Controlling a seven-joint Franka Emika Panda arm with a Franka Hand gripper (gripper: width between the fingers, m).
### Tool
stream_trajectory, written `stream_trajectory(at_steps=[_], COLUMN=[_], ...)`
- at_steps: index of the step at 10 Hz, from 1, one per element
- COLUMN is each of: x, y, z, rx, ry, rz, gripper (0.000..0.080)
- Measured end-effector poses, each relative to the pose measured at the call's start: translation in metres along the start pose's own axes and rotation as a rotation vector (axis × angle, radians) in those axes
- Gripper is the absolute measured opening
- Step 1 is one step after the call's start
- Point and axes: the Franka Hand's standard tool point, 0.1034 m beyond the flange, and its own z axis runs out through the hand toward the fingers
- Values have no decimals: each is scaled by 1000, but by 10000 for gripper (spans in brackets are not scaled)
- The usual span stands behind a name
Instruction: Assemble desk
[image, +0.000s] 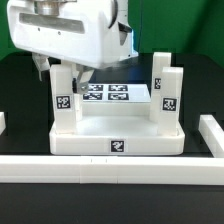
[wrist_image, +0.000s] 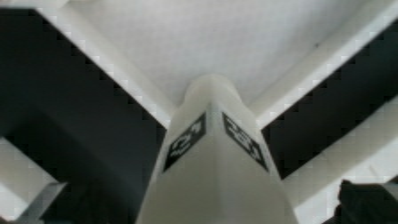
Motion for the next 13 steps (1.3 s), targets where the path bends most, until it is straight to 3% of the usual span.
stream_trajectory(at_steps=[5, 10, 11, 12, 13], x=[-1, -1, -1, -1, -1], y=[2, 4, 4, 4, 4], z=[3, 3, 3, 3, 4], rx=[-16, -29, -29, -29, -29], ry=[16, 12, 12, 12, 11], rz=[-480, -670, -670, -670, -671], gripper=[649, 627, 498, 498, 313])
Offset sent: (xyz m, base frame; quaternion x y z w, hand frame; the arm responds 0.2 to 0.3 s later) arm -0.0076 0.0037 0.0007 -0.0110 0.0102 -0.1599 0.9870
